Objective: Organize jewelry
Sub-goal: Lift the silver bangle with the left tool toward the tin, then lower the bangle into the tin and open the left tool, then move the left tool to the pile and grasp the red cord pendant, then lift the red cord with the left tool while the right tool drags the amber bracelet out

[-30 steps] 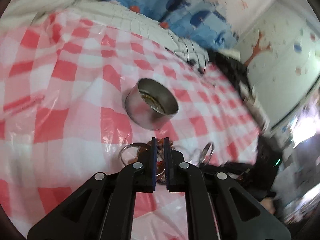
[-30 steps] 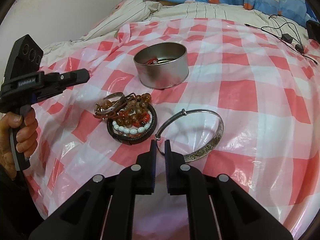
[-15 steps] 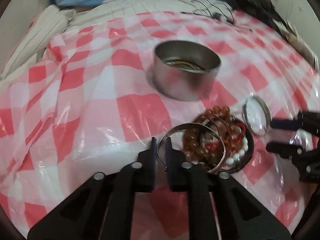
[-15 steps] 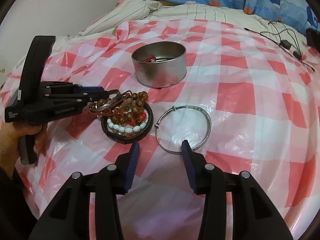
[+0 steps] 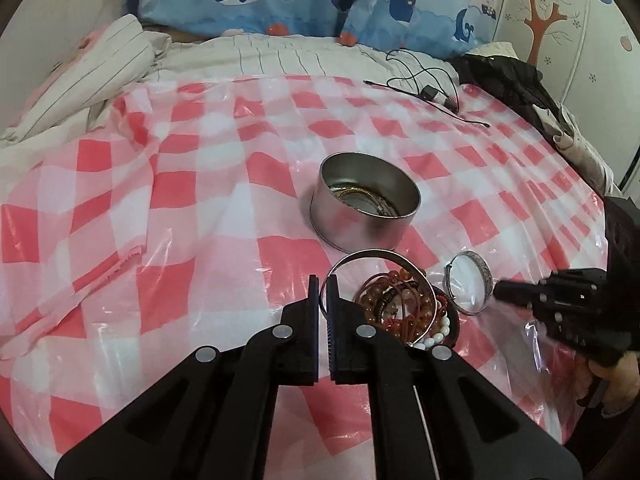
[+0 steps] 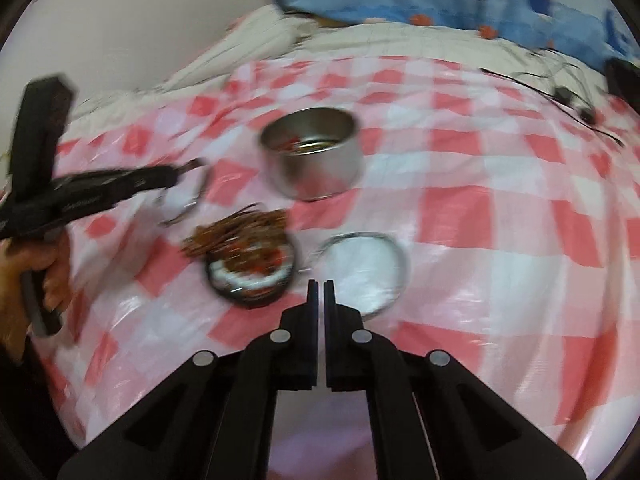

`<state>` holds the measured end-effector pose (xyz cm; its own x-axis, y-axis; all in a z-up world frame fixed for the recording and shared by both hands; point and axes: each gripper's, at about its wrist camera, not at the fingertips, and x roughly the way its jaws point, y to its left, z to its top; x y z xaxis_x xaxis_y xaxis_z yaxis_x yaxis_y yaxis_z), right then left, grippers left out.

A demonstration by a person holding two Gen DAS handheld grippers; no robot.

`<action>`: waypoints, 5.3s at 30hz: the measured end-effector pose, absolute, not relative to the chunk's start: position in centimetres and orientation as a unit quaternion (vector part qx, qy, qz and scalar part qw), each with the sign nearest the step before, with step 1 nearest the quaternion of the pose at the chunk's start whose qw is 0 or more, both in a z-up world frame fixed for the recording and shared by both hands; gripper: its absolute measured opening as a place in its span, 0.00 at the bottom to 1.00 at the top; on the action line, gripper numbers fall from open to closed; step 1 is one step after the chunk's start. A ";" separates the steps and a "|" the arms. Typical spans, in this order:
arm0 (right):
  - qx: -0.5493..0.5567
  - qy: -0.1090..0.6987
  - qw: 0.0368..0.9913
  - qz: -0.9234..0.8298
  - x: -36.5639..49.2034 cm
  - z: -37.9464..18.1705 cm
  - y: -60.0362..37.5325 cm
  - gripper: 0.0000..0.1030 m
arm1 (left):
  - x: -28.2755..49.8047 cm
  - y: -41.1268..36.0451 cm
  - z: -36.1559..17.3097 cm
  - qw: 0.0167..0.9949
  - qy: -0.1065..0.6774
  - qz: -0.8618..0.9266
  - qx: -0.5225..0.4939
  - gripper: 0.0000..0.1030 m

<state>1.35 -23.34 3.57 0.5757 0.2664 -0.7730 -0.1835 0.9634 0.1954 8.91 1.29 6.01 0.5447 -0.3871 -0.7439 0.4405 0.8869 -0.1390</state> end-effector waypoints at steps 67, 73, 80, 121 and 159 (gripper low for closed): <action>0.040 0.374 0.920 0.115 11.6 8.1 -22.8 0.05 | 18.2 -6.4 7.5 0.884 0.391 -0.255 0.032 0.03; 0.026 0.381 0.917 0.118 13.6 7.5 -21.5 0.05 | 19.7 -6.3 5.7 0.872 0.416 -0.256 0.030 0.04; 0.014 0.391 0.912 0.121 15.0 6.4 -19.8 0.05 | 19.6 -3.7 6.3 0.876 0.415 -0.246 0.016 0.05; 0.127 0.418 0.894 0.103 3.3 3.6 -24.5 0.69 | 5.5 -4.7 2.6 0.850 0.390 -0.294 0.196 0.30; 0.210 0.471 0.827 0.225 2.1 1.3 -24.4 0.56 | 9.3 0.9 3.2 0.850 0.454 -0.267 -0.009 0.07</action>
<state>2.14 -24.38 1.30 0.4545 0.5701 -0.6844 -0.1751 0.8105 0.5589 9.30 0.90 3.17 0.4457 -0.4617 -0.7669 0.4460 0.8574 -0.2570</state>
